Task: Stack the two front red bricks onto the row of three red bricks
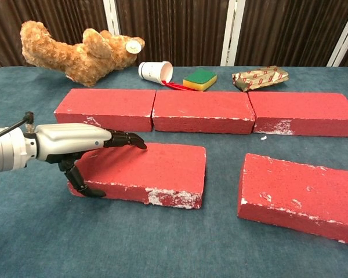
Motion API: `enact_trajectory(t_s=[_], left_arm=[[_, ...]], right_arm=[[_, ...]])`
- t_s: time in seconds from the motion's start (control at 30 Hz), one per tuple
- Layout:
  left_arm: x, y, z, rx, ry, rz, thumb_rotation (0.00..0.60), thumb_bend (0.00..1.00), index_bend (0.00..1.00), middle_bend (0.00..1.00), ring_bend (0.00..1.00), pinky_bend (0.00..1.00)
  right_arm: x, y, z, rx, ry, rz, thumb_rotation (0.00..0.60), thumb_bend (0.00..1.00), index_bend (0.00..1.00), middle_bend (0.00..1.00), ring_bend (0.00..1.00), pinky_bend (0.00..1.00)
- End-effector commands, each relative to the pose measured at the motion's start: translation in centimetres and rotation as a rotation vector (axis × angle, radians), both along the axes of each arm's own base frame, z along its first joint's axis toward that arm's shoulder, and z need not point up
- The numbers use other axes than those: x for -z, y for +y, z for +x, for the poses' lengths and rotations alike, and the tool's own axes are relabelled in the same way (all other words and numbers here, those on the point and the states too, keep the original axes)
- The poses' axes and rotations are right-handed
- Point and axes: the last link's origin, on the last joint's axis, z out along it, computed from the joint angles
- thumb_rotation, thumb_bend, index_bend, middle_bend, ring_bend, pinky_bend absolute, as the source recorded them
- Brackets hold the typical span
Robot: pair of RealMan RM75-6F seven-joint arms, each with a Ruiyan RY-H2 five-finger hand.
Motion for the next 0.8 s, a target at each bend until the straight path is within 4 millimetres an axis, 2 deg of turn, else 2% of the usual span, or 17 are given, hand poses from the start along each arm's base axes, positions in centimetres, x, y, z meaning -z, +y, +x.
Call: enact_trajectory(t_s=[0.03, 0.8], left_arm=[[0.1, 0.2, 0.2, -0.003, -0.004, 0.003, 0.600, 0.25, 0.00, 0.00, 0.00, 0.02], [0.4, 1.4, 1.1, -0.017, -0.005, 0.007, 0.600, 0.25, 0.00, 0.00, 0.00, 0.07]], right_arm=[[0.0, 0.0, 0.0, 0.000, 0.000, 0.000, 0.600, 0.06, 0.00, 0.00, 0.00, 0.00], [0.0, 0.1, 0.0, 0.008, 0.009, 0.005, 0.600, 0.06, 0.00, 0.00, 0.00, 0.00]])
